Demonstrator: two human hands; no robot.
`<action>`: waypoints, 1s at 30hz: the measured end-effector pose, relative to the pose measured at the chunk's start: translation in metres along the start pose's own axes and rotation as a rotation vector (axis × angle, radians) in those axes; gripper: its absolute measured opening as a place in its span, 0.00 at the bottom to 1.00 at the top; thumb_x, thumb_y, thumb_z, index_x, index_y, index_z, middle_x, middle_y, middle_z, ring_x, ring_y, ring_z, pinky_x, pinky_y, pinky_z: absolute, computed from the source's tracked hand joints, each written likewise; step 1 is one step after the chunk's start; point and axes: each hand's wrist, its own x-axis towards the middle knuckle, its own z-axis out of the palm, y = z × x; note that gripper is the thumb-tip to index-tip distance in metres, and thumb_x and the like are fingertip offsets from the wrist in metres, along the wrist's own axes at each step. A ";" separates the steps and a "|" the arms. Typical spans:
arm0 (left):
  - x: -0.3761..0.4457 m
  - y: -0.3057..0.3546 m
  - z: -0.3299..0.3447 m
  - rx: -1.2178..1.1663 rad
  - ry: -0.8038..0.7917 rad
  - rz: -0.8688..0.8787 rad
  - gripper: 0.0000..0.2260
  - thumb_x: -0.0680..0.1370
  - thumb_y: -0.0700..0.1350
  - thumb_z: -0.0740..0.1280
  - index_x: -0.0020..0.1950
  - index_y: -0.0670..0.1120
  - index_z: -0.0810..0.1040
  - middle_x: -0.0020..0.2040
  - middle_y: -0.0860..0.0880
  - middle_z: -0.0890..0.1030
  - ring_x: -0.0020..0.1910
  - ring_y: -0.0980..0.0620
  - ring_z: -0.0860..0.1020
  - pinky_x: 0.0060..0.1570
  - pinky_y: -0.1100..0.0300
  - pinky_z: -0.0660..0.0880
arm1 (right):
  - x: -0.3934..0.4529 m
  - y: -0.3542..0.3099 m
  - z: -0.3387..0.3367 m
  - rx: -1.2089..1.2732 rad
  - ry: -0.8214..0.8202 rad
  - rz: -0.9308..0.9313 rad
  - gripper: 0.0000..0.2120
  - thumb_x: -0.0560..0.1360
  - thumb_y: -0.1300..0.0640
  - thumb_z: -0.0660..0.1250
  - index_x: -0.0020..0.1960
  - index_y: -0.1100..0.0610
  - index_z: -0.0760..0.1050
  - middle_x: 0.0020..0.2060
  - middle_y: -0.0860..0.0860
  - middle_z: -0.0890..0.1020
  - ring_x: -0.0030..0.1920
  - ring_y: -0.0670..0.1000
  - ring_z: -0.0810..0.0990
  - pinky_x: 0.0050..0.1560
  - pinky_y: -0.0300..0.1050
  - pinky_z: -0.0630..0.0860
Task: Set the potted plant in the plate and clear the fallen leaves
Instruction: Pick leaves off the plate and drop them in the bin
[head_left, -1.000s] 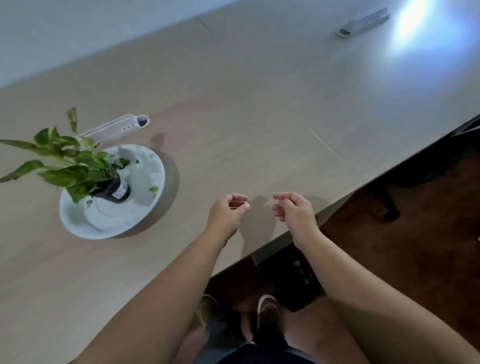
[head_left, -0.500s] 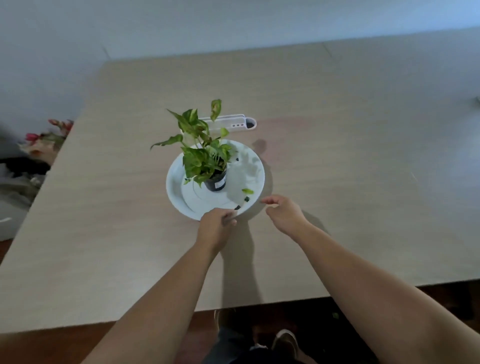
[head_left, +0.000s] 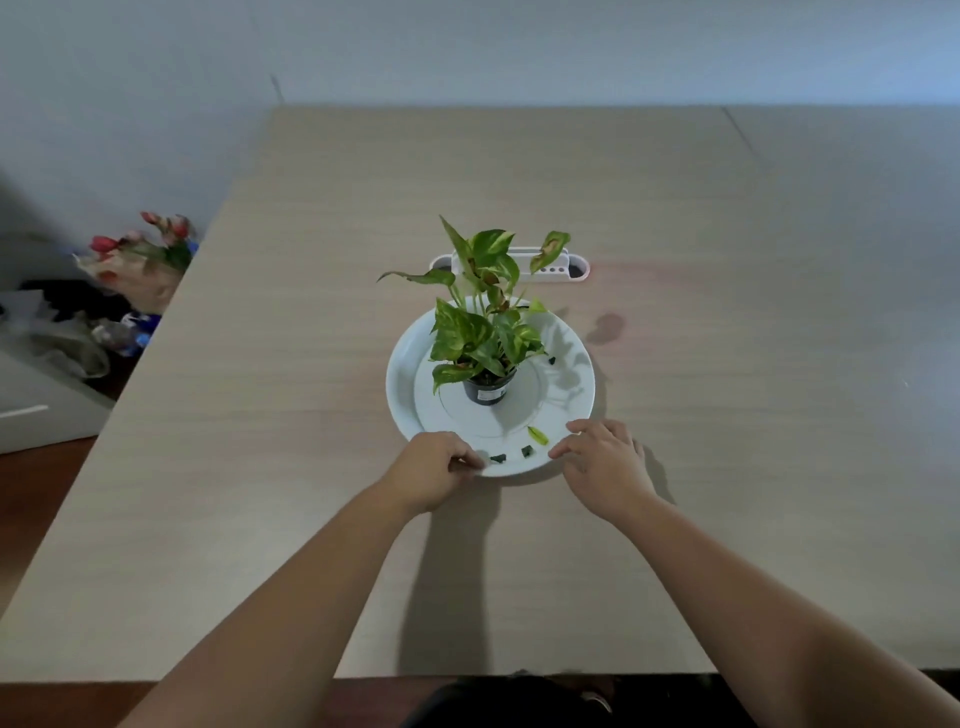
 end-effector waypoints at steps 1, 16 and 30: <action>0.003 -0.002 -0.006 0.027 -0.033 -0.007 0.08 0.74 0.40 0.71 0.51 0.46 0.86 0.50 0.49 0.84 0.46 0.56 0.79 0.47 0.72 0.70 | 0.004 -0.006 0.000 -0.004 -0.016 0.003 0.13 0.76 0.53 0.58 0.54 0.43 0.79 0.65 0.42 0.73 0.69 0.49 0.62 0.66 0.48 0.59; 0.067 0.018 0.015 0.345 -0.142 -0.070 0.05 0.71 0.44 0.69 0.45 0.48 0.83 0.49 0.43 0.79 0.50 0.42 0.78 0.41 0.58 0.69 | 0.072 -0.067 0.021 -0.184 -0.203 0.127 0.18 0.72 0.64 0.64 0.61 0.56 0.73 0.59 0.56 0.70 0.59 0.59 0.75 0.54 0.49 0.76; 0.065 0.027 0.016 0.250 -0.112 -0.025 0.06 0.77 0.41 0.64 0.52 0.41 0.78 0.53 0.41 0.80 0.54 0.41 0.77 0.49 0.53 0.72 | 0.070 -0.036 0.001 0.391 -0.008 0.220 0.13 0.68 0.67 0.61 0.41 0.53 0.80 0.37 0.48 0.81 0.39 0.50 0.78 0.37 0.38 0.73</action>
